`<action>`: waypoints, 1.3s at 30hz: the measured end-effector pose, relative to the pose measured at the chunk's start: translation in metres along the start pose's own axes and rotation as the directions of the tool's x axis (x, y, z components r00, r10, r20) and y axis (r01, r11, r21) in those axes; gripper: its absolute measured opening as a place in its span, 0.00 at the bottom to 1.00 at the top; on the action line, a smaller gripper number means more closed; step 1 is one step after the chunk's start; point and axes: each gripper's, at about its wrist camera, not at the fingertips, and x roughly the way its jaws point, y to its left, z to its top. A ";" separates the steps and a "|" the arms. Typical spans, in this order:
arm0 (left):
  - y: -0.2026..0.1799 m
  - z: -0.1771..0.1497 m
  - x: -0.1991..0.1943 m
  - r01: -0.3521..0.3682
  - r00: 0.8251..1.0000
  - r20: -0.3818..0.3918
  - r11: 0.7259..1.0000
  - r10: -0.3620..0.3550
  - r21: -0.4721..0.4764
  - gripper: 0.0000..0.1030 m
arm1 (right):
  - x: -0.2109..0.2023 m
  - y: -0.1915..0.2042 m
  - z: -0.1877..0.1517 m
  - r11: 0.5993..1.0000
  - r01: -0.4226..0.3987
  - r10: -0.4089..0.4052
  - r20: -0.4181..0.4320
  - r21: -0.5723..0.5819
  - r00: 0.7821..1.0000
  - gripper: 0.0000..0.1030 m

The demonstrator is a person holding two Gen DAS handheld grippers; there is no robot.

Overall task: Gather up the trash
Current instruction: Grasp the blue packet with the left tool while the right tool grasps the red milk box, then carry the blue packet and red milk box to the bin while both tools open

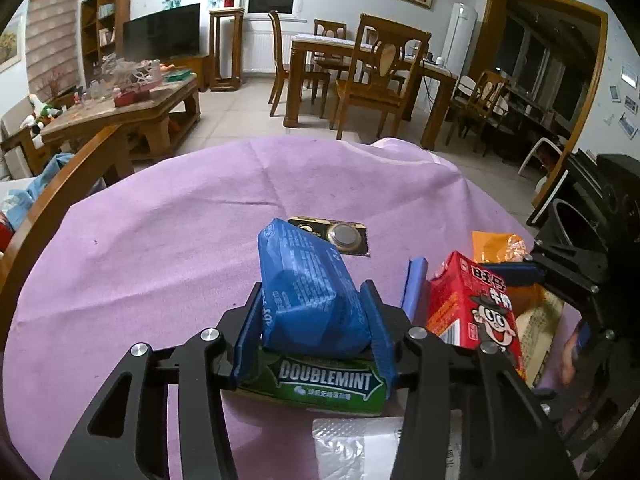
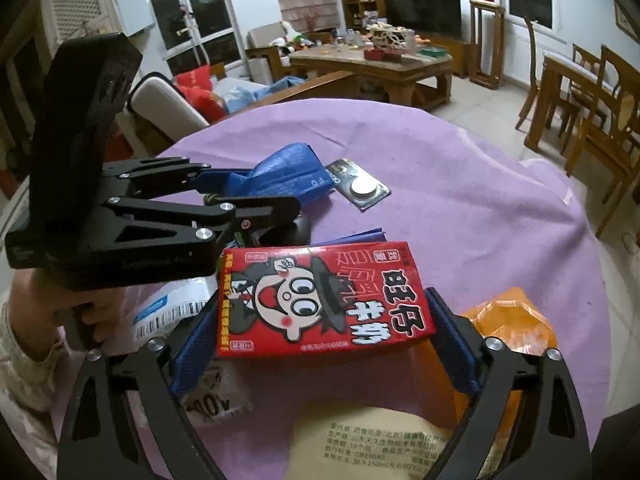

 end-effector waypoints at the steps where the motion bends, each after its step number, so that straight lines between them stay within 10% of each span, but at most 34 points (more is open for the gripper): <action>1: 0.001 -0.001 -0.001 0.000 1.000 0.004 1.000 0.000 -0.002 0.45 | -0.003 0.000 -0.002 1.000 0.001 -0.001 0.013 0.007 1.000 0.89; 12: 0.004 0.005 -0.029 0.101 0.983 0.159 0.993 -0.091 -0.054 0.45 | -0.103 -0.048 -0.047 0.969 -0.095 0.019 0.314 0.230 0.949 0.89; 21: -0.040 0.019 -0.055 0.178 0.952 0.254 0.984 -0.173 0.001 0.44 | -0.203 -0.099 -0.106 0.919 -0.017 -0.191 0.484 0.393 0.854 0.89; 39: -0.231 0.040 -0.041 0.375 0.877 0.212 0.891 -0.430 0.257 0.44 | -0.332 -0.208 -0.245 0.752 0.049 -0.514 0.539 0.657 0.667 0.89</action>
